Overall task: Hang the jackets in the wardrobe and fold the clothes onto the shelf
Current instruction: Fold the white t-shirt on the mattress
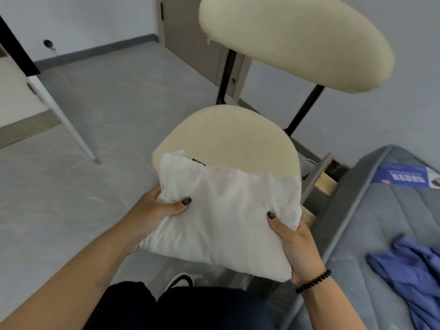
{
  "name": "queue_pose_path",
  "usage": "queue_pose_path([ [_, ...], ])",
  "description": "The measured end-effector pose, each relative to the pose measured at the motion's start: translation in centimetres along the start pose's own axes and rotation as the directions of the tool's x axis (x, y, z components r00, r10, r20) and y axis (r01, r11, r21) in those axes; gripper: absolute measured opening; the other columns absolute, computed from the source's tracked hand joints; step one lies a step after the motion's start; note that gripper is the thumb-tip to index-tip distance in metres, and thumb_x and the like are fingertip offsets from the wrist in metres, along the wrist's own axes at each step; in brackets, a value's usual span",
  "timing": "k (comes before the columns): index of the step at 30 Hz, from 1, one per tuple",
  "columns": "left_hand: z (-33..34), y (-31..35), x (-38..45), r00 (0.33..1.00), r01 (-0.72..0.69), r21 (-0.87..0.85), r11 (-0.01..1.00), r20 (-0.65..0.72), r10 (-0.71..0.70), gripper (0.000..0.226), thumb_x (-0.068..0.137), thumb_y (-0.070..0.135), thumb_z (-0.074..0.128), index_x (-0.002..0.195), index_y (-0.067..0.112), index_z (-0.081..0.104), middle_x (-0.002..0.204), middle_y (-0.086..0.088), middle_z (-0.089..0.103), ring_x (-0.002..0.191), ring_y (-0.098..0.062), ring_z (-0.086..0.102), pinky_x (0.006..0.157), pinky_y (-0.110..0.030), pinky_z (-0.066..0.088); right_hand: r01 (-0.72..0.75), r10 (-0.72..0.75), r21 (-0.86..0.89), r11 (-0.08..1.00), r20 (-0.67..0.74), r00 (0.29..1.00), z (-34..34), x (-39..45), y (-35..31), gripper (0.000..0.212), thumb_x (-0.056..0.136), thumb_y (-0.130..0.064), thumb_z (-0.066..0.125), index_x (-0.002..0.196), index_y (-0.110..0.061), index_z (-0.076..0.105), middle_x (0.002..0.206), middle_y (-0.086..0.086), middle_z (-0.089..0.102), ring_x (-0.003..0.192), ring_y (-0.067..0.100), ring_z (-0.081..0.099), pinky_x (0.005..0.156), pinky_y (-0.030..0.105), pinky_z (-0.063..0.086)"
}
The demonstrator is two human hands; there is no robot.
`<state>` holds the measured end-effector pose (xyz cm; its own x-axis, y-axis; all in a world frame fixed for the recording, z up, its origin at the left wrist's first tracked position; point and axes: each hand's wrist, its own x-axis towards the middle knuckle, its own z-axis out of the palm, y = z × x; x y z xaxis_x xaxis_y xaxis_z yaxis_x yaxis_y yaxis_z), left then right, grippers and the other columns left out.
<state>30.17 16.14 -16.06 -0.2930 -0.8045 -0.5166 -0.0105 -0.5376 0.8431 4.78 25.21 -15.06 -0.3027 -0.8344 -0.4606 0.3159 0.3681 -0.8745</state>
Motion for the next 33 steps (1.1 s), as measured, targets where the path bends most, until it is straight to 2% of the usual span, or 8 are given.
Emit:
queue_pose_path([
  [4, -3.6, 2.7, 3.2, 0.998, 0.030, -0.055, 0.998, -0.044, -0.032, 0.048, 0.068, 0.029, 0.079, 0.113, 0.027, 0.063, 0.097, 0.004, 0.075, 0.084, -0.017, 0.073, 0.065, -0.028, 0.055, -0.026, 0.026, -0.057, 0.998, 0.012, 1.000, 4.8, 4.4, -2.4, 0.029, 0.088, -0.018, 0.061, 0.117, -0.016, 0.063, 0.108, 0.005, 0.072, 0.097, 0.025, 0.069, 0.084, 0.045, 0.055],
  [9, -7.2, 7.9, 4.6, 0.998, 0.043, -0.054, 0.998, -0.045, -0.046, 0.095, 0.026, 0.054, 0.093, 0.112, 0.029, 0.064, 0.101, 0.002, 0.075, 0.089, -0.020, 0.072, 0.074, -0.035, 0.055, -0.023, 0.024, -0.125, 0.992, 0.007, 1.000, 10.2, 6.7, -6.8, 0.024, 0.090, -0.016, 0.061, 0.114, -0.016, 0.064, 0.106, 0.003, 0.073, 0.097, 0.024, 0.070, 0.083, 0.042, 0.054],
  [14, -10.3, 15.9, 1.9, 0.999, -0.010, -0.055, 0.998, -0.042, 0.008, 0.050, 0.069, 0.023, 0.085, 0.113, 0.028, 0.063, 0.101, 0.005, 0.075, 0.088, -0.015, 0.072, 0.075, -0.034, 0.054, -0.021, 0.023, -0.125, 0.992, 0.018, 1.000, 16.1, 4.8, -13.0, 0.023, 0.090, -0.016, 0.061, 0.112, -0.015, 0.065, 0.105, 0.004, 0.073, 0.096, 0.023, 0.070, 0.081, 0.041, 0.055],
  [16, -11.5, 18.8, 0.4, 0.998, -0.032, -0.040, 0.999, -0.061, 0.030, 0.039, 0.076, 0.022, 0.077, 0.112, 0.029, 0.062, 0.099, 0.008, 0.075, 0.086, -0.013, 0.072, 0.073, -0.031, 0.054, -0.012, 0.017, -0.129, 0.992, 0.035, 0.999, 18.2, 3.6, -15.4, 0.022, 0.089, -0.018, 0.061, 0.111, -0.016, 0.065, 0.104, 0.003, 0.073, 0.094, 0.022, 0.071, 0.079, 0.040, 0.055],
  [23, -17.4, 30.6, -9.6, 0.983, -0.093, -0.063, 0.994, -0.162, 0.082, 0.033, 0.080, 0.023, 0.075, 0.109, 0.030, 0.062, 0.096, 0.009, 0.075, 0.084, -0.011, 0.072, 0.069, -0.028, 0.055, 0.050, -0.016, -0.192, 0.980, 0.176, 0.984, 28.3, -3.1, -26.2, 0.024, 0.091, -0.017, 0.060, 0.114, -0.017, 0.063, 0.106, 0.003, 0.073, 0.097, 0.021, 0.070, 0.080, 0.039, 0.054],
  [27, -20.1, 36.3, -16.1, 0.971, -0.108, -0.055, 0.993, -0.220, 0.094, 0.049, 0.067, 0.030, 0.082, 0.112, 0.027, 0.063, 0.099, 0.006, 0.075, 0.089, -0.016, 0.072, 0.080, -0.036, 0.055, 0.080, -0.028, -0.210, 0.975, 0.241, 0.970, 33.2, -7.2, -31.3, 0.023, 0.090, -0.016, 0.061, 0.113, -0.016, 0.064, 0.108, 0.005, 0.072, 0.098, 0.024, 0.069, 0.084, 0.044, 0.054],
  [31, -22.8, 40.9, -22.1, 0.952, -0.137, -0.047, 0.989, -0.282, 0.118, 0.023, 0.083, 0.020, 0.073, 0.105, 0.018, 0.067, 0.089, 0.005, 0.076, 0.077, -0.012, 0.073, 0.060, -0.024, 0.054, 0.115, -0.046, -0.210, 0.971, 0.309, 0.950, 38.0, -11.2, -35.2, 0.024, 0.090, -0.013, 0.062, 0.114, -0.018, 0.064, 0.107, 0.002, 0.073, 0.100, 0.024, 0.069, 0.086, 0.045, 0.054],
  [33, -23.9, 42.6, -25.0, 0.940, -0.153, -0.052, 0.987, -0.315, 0.129, 0.019, 0.084, 0.020, 0.072, 0.101, 0.015, 0.068, 0.085, 0.004, 0.076, 0.073, -0.012, 0.073, 0.057, -0.023, 0.054, 0.139, -0.058, -0.209, 0.968, 0.351, 0.934, 40.3, -13.1, -36.9, 0.025, 0.090, -0.013, 0.062, 0.115, -0.017, 0.064, 0.108, 0.003, 0.072, 0.100, 0.025, 0.068, 0.086, 0.046, 0.054],
])
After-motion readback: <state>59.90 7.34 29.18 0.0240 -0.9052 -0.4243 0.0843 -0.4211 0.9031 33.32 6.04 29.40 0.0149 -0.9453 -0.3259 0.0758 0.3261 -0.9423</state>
